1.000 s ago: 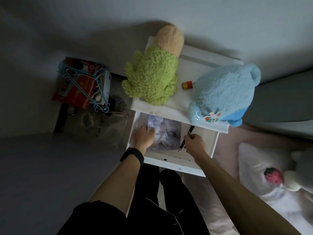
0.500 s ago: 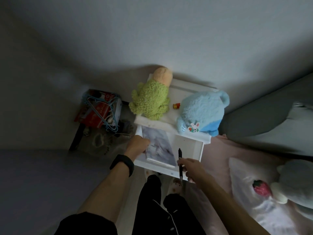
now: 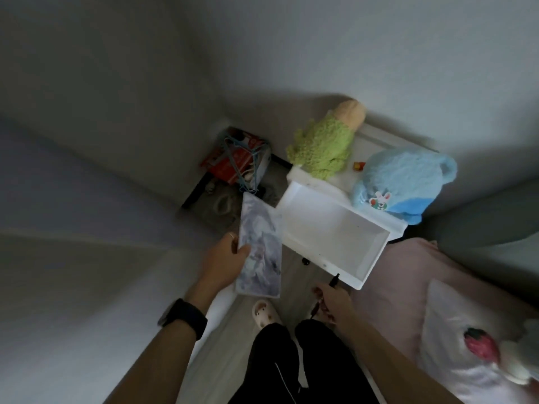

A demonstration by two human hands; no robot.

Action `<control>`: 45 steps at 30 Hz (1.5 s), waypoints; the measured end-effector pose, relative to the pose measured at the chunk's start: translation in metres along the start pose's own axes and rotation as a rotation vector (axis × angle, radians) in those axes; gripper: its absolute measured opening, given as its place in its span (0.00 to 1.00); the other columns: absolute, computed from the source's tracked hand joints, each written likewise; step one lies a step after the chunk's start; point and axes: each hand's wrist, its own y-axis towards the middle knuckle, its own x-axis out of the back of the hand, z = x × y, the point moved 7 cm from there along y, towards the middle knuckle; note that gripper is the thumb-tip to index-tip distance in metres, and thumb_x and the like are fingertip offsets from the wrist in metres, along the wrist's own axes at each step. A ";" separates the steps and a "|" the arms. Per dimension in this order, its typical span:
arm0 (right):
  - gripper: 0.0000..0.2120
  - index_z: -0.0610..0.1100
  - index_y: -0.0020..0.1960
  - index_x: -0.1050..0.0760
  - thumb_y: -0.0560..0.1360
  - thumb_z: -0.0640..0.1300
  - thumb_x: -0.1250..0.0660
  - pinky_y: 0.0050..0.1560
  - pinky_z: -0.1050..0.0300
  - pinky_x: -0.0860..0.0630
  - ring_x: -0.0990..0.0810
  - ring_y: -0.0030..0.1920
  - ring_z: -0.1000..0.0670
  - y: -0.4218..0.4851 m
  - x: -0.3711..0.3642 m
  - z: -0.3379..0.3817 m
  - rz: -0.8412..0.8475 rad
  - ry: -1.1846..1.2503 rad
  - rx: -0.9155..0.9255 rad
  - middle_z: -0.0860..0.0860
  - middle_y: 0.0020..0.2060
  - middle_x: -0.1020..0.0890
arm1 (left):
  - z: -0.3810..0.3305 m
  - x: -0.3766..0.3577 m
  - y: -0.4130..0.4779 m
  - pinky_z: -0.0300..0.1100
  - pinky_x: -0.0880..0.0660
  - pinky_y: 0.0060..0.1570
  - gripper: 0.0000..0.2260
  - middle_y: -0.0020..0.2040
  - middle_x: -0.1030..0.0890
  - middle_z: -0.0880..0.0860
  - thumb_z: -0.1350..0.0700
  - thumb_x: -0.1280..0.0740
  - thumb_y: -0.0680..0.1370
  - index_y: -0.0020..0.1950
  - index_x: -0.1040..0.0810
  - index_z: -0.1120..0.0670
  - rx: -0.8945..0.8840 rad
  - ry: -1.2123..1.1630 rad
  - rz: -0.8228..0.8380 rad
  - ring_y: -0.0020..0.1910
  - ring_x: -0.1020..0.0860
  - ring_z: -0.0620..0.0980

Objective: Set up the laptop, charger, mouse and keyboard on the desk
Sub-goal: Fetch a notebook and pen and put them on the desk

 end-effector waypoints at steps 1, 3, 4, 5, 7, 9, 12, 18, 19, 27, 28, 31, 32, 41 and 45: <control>0.14 0.38 0.44 0.19 0.79 0.48 0.34 0.25 0.62 0.35 0.32 0.23 0.52 0.003 -0.004 -0.002 -0.002 -0.008 -0.006 0.49 0.26 0.26 | 0.013 -0.001 -0.009 0.48 0.30 0.38 0.14 0.35 0.27 0.52 0.50 0.34 0.79 0.39 0.34 0.54 0.018 0.008 -0.016 0.35 0.28 0.51; 0.18 0.37 0.50 0.20 0.81 0.52 0.37 0.24 0.62 0.33 0.28 0.24 0.51 0.010 -0.009 -0.001 -0.022 -0.067 0.008 0.50 0.27 0.23 | 0.040 -0.006 -0.027 0.50 0.26 0.39 0.14 0.36 0.24 0.54 0.48 0.35 0.79 0.40 0.31 0.56 0.062 0.027 -0.030 0.35 0.25 0.53; 0.18 0.39 0.52 0.22 0.82 0.54 0.39 0.25 0.61 0.31 0.26 0.26 0.51 0.009 -0.012 0.005 -0.032 -0.101 0.040 0.49 0.30 0.21 | 0.053 -0.009 -0.034 0.50 0.26 0.38 0.15 0.36 0.23 0.55 0.48 0.35 0.79 0.40 0.30 0.57 0.089 0.036 -0.033 0.35 0.24 0.54; 0.16 0.44 0.54 0.24 0.83 0.55 0.41 0.27 0.60 0.29 0.24 0.28 0.50 0.009 -0.016 0.011 -0.031 -0.124 0.084 0.48 0.34 0.20 | 0.066 -0.011 -0.043 0.49 0.27 0.37 0.15 0.36 0.23 0.55 0.47 0.35 0.79 0.41 0.30 0.57 0.114 0.045 -0.036 0.35 0.24 0.54; 0.14 0.46 0.57 0.26 0.83 0.56 0.42 0.32 0.57 0.29 0.25 0.32 0.49 0.008 -0.022 0.025 -0.018 -0.142 0.165 0.47 0.37 0.21 | 0.085 -0.016 -0.055 0.46 0.30 0.35 0.14 0.35 0.25 0.54 0.47 0.35 0.79 0.39 0.33 0.54 0.142 0.071 -0.029 0.33 0.27 0.52; 0.22 0.37 0.60 0.25 0.83 0.56 0.43 0.34 0.56 0.31 0.27 0.31 0.49 0.011 -0.026 0.035 -0.030 -0.172 0.180 0.48 0.35 0.24 | 0.099 -0.016 -0.063 0.45 0.31 0.35 0.14 0.34 0.26 0.52 0.47 0.36 0.78 0.38 0.35 0.52 0.162 0.102 -0.026 0.32 0.28 0.51; 0.24 0.42 0.67 0.28 0.83 0.58 0.47 0.29 0.59 0.34 0.28 0.30 0.50 0.008 -0.025 0.049 -0.046 -0.214 0.200 0.49 0.36 0.24 | 0.113 -0.018 -0.074 0.45 0.31 0.35 0.13 0.34 0.25 0.52 0.46 0.37 0.78 0.39 0.34 0.51 0.183 0.106 -0.002 0.33 0.27 0.52; 0.23 0.55 0.78 0.38 0.84 0.53 0.44 0.26 0.62 0.31 0.27 0.33 0.50 0.000 -0.003 0.099 -0.060 -0.211 0.305 0.47 0.45 0.22 | 0.117 -0.023 -0.109 0.48 0.29 0.38 0.13 0.38 0.24 0.54 0.46 0.39 0.80 0.39 0.36 0.51 0.220 0.030 -0.056 0.39 0.24 0.57; 0.23 0.54 0.78 0.37 0.83 0.54 0.44 0.29 0.59 0.31 0.26 0.35 0.50 0.005 0.001 0.104 -0.067 -0.219 0.301 0.47 0.51 0.22 | 0.118 -0.024 -0.114 0.48 0.29 0.38 0.13 0.38 0.24 0.54 0.46 0.39 0.80 0.40 0.35 0.51 0.233 0.021 -0.066 0.39 0.24 0.57; 0.22 0.53 0.76 0.35 0.83 0.54 0.43 0.38 0.55 0.28 0.22 0.36 0.49 0.026 0.026 0.153 -0.077 -0.299 0.318 0.51 0.44 0.21 | 0.126 -0.044 -0.132 0.45 0.30 0.34 0.11 0.38 0.23 0.52 0.47 0.40 0.81 0.44 0.32 0.53 0.408 -0.050 -0.155 0.37 0.24 0.53; 0.22 0.53 0.76 0.34 0.83 0.54 0.43 0.38 0.55 0.28 0.22 0.35 0.50 0.026 0.028 0.157 -0.067 -0.305 0.313 0.52 0.42 0.22 | 0.125 -0.048 -0.133 0.45 0.30 0.34 0.11 0.38 0.23 0.52 0.47 0.40 0.81 0.44 0.32 0.53 0.427 -0.060 -0.164 0.37 0.24 0.52; 0.17 0.51 0.69 0.29 0.83 0.54 0.42 0.37 0.57 0.29 0.23 0.36 0.51 0.028 0.030 0.162 -0.039 -0.333 0.308 0.50 0.48 0.21 | 0.123 -0.060 -0.140 0.45 0.33 0.36 0.10 0.37 0.25 0.51 0.47 0.39 0.81 0.44 0.32 0.52 0.482 -0.098 -0.186 0.37 0.26 0.54; 0.14 0.49 0.64 0.27 0.82 0.53 0.42 0.38 0.57 0.29 0.23 0.36 0.51 0.027 0.029 0.159 -0.026 -0.345 0.290 0.48 0.50 0.20 | 0.124 -0.063 -0.142 0.45 0.33 0.36 0.10 0.37 0.24 0.52 0.47 0.38 0.80 0.43 0.32 0.51 0.496 -0.122 -0.194 0.38 0.26 0.55; 0.18 0.45 0.54 0.20 0.82 0.55 0.44 0.40 0.49 0.24 0.23 0.37 0.47 -0.044 -0.062 0.077 0.255 -0.846 0.424 0.47 0.37 0.21 | 0.167 -0.081 -0.206 0.47 0.24 0.48 0.11 0.49 0.17 0.55 0.44 0.37 0.78 0.47 0.26 0.51 0.676 -0.312 -0.307 0.51 0.19 0.59; 0.21 0.40 0.40 0.22 0.84 0.52 0.43 0.27 0.59 0.33 0.28 0.26 0.50 -0.106 -0.125 0.026 0.446 -0.933 0.470 0.48 0.28 0.24 | 0.209 -0.080 -0.270 0.47 0.27 0.45 0.12 0.46 0.18 0.56 0.45 0.36 0.78 0.45 0.28 0.53 0.808 -0.463 -0.451 0.49 0.20 0.60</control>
